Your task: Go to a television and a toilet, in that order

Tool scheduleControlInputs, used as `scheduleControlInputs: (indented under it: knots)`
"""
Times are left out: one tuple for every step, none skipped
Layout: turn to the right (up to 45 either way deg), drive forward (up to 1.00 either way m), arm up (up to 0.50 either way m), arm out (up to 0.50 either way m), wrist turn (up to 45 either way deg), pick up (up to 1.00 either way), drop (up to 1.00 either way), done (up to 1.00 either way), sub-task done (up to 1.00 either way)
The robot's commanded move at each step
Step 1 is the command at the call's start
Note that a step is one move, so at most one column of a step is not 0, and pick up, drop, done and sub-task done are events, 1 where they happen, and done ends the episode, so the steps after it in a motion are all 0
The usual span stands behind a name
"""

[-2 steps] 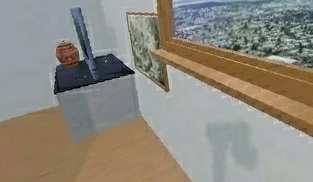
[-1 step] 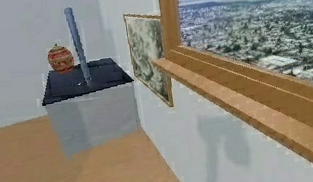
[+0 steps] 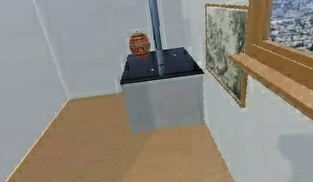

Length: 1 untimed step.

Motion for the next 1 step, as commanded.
scheduleControlInputs:
  knots:
    - [0.0, 1.00, 0.00, 0.00, 0.0, 0.00, 0.00, 0.00, 0.00]
